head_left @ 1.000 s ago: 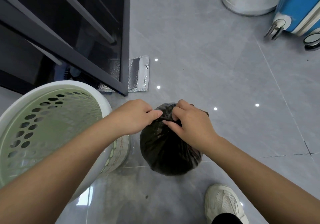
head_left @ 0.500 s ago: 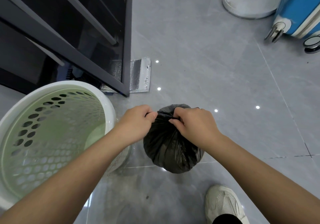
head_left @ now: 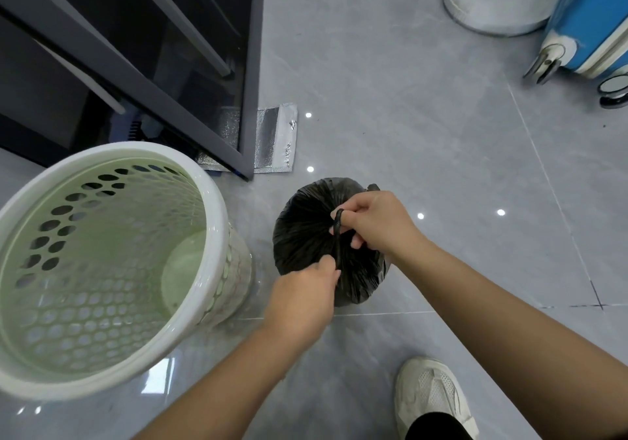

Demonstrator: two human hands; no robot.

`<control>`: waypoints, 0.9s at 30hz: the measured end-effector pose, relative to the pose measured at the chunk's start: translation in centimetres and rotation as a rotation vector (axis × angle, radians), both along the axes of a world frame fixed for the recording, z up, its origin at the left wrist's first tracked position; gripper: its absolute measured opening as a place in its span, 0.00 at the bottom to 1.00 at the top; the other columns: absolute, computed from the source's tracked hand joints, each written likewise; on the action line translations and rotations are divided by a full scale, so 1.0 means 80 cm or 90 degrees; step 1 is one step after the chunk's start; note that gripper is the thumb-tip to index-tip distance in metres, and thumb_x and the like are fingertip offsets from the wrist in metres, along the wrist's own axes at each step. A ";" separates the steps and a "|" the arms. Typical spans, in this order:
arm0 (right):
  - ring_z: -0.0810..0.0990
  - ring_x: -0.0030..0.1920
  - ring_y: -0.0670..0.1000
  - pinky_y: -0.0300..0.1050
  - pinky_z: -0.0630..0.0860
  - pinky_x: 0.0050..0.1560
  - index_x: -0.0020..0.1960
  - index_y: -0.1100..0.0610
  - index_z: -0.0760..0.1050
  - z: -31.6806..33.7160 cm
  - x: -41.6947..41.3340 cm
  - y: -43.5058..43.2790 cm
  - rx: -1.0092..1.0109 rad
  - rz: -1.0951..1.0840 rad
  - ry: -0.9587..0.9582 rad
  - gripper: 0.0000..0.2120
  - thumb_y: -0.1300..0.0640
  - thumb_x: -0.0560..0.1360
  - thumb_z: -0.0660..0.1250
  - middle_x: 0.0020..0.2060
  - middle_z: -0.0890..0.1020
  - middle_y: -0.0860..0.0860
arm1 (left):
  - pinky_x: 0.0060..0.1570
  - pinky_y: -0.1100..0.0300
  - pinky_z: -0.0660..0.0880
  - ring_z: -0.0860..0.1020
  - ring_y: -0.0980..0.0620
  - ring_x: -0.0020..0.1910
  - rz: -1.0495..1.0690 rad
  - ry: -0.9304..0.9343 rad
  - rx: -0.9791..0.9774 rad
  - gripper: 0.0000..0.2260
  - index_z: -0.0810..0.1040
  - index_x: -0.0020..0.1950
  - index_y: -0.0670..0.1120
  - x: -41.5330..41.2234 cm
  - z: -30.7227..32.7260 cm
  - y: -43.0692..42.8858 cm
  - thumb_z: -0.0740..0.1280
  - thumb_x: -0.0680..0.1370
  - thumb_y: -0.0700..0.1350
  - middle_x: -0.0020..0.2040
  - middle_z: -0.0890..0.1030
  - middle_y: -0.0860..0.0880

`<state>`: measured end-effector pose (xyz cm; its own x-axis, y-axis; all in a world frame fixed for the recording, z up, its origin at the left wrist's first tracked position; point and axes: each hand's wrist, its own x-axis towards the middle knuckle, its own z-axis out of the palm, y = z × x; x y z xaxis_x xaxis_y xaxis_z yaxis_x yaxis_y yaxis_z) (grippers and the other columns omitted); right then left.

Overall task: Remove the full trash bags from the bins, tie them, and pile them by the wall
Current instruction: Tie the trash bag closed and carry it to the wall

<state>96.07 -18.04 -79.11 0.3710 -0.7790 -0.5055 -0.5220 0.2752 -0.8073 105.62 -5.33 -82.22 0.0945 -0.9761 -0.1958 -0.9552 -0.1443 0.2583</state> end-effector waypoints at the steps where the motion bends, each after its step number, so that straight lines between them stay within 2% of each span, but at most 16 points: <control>1: 0.74 0.21 0.43 0.34 0.65 0.21 0.43 0.58 0.78 0.003 0.000 -0.001 0.085 -0.023 -0.038 0.04 0.63 0.74 0.65 0.37 0.86 0.53 | 0.20 0.61 0.57 0.75 0.46 0.19 -0.020 -0.031 -0.008 0.13 0.68 0.36 0.47 -0.004 -0.002 0.001 0.72 0.72 0.47 0.26 0.76 0.49; 3: 0.75 0.22 0.42 0.33 0.66 0.21 0.46 0.58 0.75 0.007 -0.003 -0.001 0.215 -0.042 -0.089 0.05 0.65 0.76 0.61 0.37 0.85 0.54 | 0.20 0.64 0.53 0.72 0.50 0.16 -0.025 -0.063 -0.017 0.14 0.70 0.34 0.48 -0.007 -0.009 0.003 0.76 0.67 0.46 0.23 0.74 0.51; 5: 0.78 0.24 0.44 0.34 0.72 0.23 0.47 0.59 0.73 0.009 -0.007 -0.001 0.230 -0.011 -0.083 0.05 0.65 0.78 0.60 0.34 0.83 0.54 | 0.22 0.62 0.56 0.75 0.49 0.21 -0.041 -0.027 -0.024 0.11 0.71 0.37 0.48 -0.009 -0.009 0.004 0.73 0.70 0.47 0.27 0.76 0.52; 6: 0.79 0.25 0.45 0.35 0.75 0.25 0.46 0.59 0.73 0.010 -0.009 -0.001 0.197 0.020 -0.061 0.05 0.65 0.78 0.60 0.33 0.82 0.54 | 0.25 0.61 0.59 0.78 0.47 0.27 -0.037 0.005 -0.032 0.08 0.71 0.41 0.47 -0.010 -0.008 0.006 0.67 0.75 0.49 0.32 0.78 0.51; 8: 0.81 0.26 0.48 0.37 0.78 0.27 0.44 0.59 0.75 0.011 -0.014 -0.001 0.091 0.091 0.002 0.06 0.65 0.77 0.61 0.31 0.81 0.54 | 0.32 0.57 0.65 0.79 0.45 0.39 0.006 0.072 -0.032 0.09 0.70 0.47 0.48 -0.006 -0.006 0.005 0.55 0.80 0.51 0.41 0.79 0.50; 9: 0.81 0.27 0.49 0.38 0.78 0.29 0.43 0.59 0.76 0.011 -0.017 0.000 0.025 0.129 0.037 0.06 0.65 0.76 0.61 0.31 0.81 0.53 | 0.35 0.56 0.67 0.78 0.45 0.41 0.032 0.102 -0.045 0.11 0.70 0.48 0.48 -0.001 -0.006 0.004 0.53 0.81 0.52 0.43 0.78 0.49; 12: 0.82 0.35 0.49 0.41 0.78 0.39 0.44 0.55 0.80 0.014 -0.026 0.006 -0.230 0.271 0.161 0.10 0.64 0.74 0.62 0.33 0.81 0.48 | 0.38 0.52 0.73 0.77 0.46 0.40 0.104 0.167 -0.088 0.10 0.72 0.46 0.48 0.017 0.006 -0.009 0.54 0.80 0.50 0.40 0.78 0.50; 14: 0.80 0.42 0.53 0.46 0.76 0.44 0.48 0.54 0.81 0.013 -0.030 0.016 -0.387 0.355 0.223 0.10 0.64 0.74 0.62 0.40 0.81 0.50 | 0.38 0.52 0.73 0.76 0.51 0.38 0.163 0.215 -0.113 0.09 0.73 0.45 0.49 0.027 0.015 -0.020 0.56 0.80 0.47 0.38 0.78 0.51; 15: 0.79 0.42 0.55 0.47 0.76 0.42 0.48 0.55 0.81 0.010 -0.033 0.021 -0.457 0.380 0.226 0.09 0.64 0.73 0.64 0.42 0.80 0.52 | 0.38 0.54 0.73 0.76 0.52 0.38 0.202 0.248 -0.122 0.08 0.74 0.44 0.49 0.031 0.019 -0.027 0.57 0.79 0.46 0.37 0.78 0.52; 18: 0.77 0.30 0.56 0.47 0.74 0.26 0.44 0.56 0.81 0.000 -0.046 0.033 -0.580 0.438 0.196 0.12 0.68 0.64 0.73 0.40 0.77 0.53 | 0.39 0.60 0.73 0.77 0.53 0.37 0.283 0.407 -0.120 0.08 0.76 0.42 0.50 0.042 0.028 -0.053 0.60 0.78 0.42 0.35 0.79 0.52; 19: 0.76 0.29 0.55 0.47 0.74 0.25 0.43 0.57 0.81 -0.003 -0.051 0.035 -0.603 0.463 0.175 0.12 0.69 0.63 0.74 0.39 0.76 0.53 | 0.38 0.60 0.73 0.77 0.54 0.35 0.294 0.473 -0.108 0.08 0.77 0.42 0.51 0.043 0.030 -0.062 0.61 0.78 0.41 0.35 0.79 0.52; 21: 0.76 0.34 0.53 0.47 0.75 0.28 0.45 0.58 0.80 -0.004 -0.061 0.033 -0.641 0.516 0.121 0.11 0.68 0.65 0.72 0.41 0.77 0.53 | 0.33 0.62 0.73 0.76 0.53 0.33 0.305 0.590 -0.064 0.09 0.77 0.44 0.50 0.045 0.037 -0.077 0.61 0.79 0.38 0.36 0.80 0.50; 24: 0.78 0.41 0.53 0.44 0.76 0.35 0.46 0.59 0.81 -0.004 -0.074 0.026 -0.672 0.562 0.060 0.09 0.67 0.67 0.72 0.44 0.79 0.53 | 0.31 0.63 0.74 0.78 0.53 0.33 0.304 0.720 0.049 0.04 0.76 0.52 0.45 0.045 0.049 -0.091 0.62 0.80 0.41 0.43 0.81 0.46; 27: 0.79 0.44 0.53 0.39 0.74 0.47 0.46 0.59 0.81 -0.008 -0.078 0.021 -0.687 0.598 0.010 0.07 0.67 0.70 0.69 0.45 0.80 0.54 | 0.35 0.59 0.75 0.80 0.50 0.38 0.271 0.801 0.213 0.17 0.72 0.62 0.47 0.044 0.047 -0.098 0.66 0.76 0.52 0.50 0.80 0.46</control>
